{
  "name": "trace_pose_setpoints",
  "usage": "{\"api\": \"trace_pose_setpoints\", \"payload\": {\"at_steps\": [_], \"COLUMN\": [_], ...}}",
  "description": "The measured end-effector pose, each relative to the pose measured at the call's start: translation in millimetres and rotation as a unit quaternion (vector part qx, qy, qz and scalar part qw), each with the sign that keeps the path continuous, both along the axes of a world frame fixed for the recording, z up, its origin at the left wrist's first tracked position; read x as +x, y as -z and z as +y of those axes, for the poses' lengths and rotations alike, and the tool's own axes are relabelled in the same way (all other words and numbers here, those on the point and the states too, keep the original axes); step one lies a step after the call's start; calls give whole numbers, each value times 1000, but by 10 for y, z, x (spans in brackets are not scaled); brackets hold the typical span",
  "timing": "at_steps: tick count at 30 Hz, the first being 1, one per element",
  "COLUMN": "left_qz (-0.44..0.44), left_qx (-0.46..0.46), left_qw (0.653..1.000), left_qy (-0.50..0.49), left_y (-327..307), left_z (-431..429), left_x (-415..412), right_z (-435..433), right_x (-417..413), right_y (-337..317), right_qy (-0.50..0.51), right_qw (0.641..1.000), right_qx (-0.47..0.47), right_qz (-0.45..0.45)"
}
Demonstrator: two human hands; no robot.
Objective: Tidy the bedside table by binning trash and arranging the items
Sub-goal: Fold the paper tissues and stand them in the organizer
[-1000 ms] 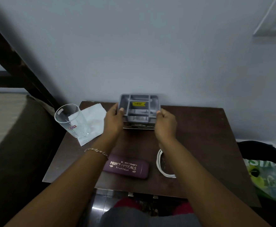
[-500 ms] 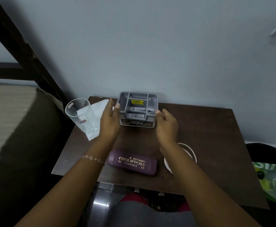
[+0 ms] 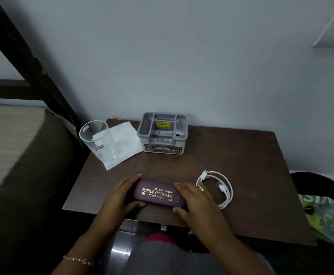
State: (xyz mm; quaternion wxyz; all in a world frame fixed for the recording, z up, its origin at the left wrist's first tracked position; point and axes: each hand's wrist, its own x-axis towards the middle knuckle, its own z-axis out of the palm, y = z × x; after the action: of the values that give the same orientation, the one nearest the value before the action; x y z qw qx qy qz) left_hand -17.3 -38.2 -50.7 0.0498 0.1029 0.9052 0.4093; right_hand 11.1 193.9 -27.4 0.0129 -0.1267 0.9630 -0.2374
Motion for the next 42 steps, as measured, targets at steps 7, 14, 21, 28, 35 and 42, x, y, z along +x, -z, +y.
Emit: {"api": "trace_pose_setpoints", "payload": {"at_steps": [7,14,21,28,35,42], "left_qz": [67,90,41,19,-1,61], "left_qx": [9,-23,-32,-60,-79,-39], "left_qw": [998,994,997,996,995,995], "left_qy": [10,57,62,56,64,64], "left_y": [-323,-438,-269,-181,-66,-279], "left_z": [248,1248,1996,2163,2156,2036], "left_x": [-187,-647,-1214,-1492,-1480,-1161], "right_z": [369,1335,1950,2094,2120,2010], "right_x": [-139,-538,-1018,-1350,-1390,-1065], "right_y": [-133,-319,-266,-149,-11,-31], "right_qy": [3,17,46,41,30,98], "right_qw": [999,1000,999,998,998,995], "right_qx": [-43,3,16,21,39,-23], "right_qz": [31,16,-13,-37,-39,25]}}
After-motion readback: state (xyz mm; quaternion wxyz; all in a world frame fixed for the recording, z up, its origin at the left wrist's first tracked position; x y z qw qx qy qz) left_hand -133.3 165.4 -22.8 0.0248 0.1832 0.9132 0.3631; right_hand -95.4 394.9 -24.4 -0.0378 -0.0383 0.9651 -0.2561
